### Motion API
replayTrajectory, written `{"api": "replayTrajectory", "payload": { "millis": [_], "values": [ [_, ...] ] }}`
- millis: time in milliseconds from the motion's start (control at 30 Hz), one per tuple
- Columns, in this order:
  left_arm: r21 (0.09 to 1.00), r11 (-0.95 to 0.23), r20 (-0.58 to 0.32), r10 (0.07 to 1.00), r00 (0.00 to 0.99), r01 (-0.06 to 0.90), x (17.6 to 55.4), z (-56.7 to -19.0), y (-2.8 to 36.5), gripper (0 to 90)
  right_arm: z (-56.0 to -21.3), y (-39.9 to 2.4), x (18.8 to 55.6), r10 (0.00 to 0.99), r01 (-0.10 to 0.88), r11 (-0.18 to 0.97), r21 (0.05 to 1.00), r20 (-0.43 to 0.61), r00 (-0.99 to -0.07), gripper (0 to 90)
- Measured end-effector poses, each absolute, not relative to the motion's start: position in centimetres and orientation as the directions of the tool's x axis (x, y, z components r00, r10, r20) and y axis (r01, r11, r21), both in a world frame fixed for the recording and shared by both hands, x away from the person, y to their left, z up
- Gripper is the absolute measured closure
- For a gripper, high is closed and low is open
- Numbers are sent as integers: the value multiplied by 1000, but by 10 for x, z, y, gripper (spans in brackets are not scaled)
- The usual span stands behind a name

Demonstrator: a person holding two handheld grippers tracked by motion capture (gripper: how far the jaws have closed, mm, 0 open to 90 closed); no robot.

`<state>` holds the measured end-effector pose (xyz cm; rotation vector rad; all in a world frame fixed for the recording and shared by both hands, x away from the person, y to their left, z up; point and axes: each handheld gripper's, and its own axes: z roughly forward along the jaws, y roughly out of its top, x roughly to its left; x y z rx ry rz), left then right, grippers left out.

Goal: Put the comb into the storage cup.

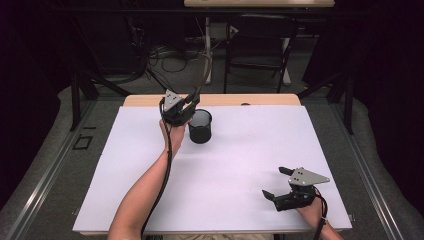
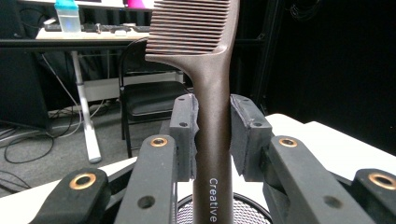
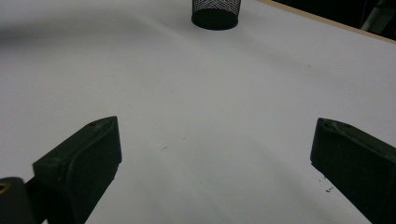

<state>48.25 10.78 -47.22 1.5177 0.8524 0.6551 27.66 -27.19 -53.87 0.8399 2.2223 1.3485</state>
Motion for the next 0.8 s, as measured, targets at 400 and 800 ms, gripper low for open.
{"api": "replayTrajectory", "payload": {
  "millis": [400, 800],
  "values": [
    [991, -9, -69, 818, 571, 134, 486, -478, 103, 726, -539, -272, 277, 675, 281, 352, 893, -33, -737, 17],
    [990, -6, -77, 812, 578, 139, 489, -486, 99, 726, -539, -272, 277, 671, 281, 352, 893, -31, -741, 17]
  ]
}}
